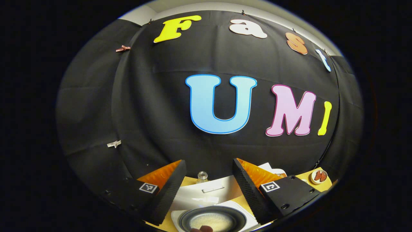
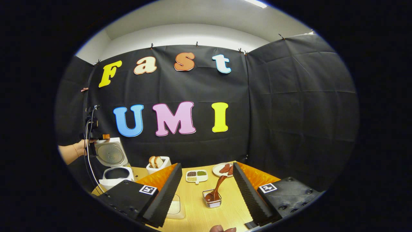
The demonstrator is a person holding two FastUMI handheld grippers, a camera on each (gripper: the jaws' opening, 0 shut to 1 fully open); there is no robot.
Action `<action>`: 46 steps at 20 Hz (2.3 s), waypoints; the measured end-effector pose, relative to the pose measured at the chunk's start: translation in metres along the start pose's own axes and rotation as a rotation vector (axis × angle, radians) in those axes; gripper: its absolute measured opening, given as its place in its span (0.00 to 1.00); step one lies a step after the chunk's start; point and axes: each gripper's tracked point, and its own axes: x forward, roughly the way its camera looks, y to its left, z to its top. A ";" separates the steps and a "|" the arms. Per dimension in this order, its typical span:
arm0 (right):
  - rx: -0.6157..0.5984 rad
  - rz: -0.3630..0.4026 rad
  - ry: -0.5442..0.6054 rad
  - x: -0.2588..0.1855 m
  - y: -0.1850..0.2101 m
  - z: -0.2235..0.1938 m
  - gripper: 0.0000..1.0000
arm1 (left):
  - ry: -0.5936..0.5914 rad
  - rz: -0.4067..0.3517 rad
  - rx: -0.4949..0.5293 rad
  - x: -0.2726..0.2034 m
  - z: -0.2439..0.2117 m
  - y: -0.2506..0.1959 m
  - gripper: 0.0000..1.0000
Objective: Close the left gripper, press the button to open the rice cooker; take a wooden spoon from the chopstick holder with the right hand, scoop a spoonful of rice and pour it into the rice cooker, then put the wooden spoon back into the chopstick holder.
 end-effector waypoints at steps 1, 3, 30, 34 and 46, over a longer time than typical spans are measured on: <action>0.007 0.010 0.000 0.001 0.001 0.001 0.98 | 0.008 -0.001 -0.006 -0.007 -0.006 -0.004 1.00; 0.030 0.039 0.017 0.003 0.004 -0.001 0.98 | 0.029 0.000 -0.019 -0.023 -0.018 -0.011 1.00; 0.063 0.075 0.069 -0.009 -0.035 -0.002 0.98 | 0.311 0.030 -0.002 -0.107 -0.219 -0.056 0.98; 0.064 0.075 0.069 -0.006 -0.031 -0.002 0.98 | 0.306 0.033 0.034 -0.108 -0.224 -0.056 0.98; 0.072 0.078 0.078 -0.006 -0.027 -0.009 0.98 | 0.320 0.016 0.095 -0.113 -0.234 -0.055 0.99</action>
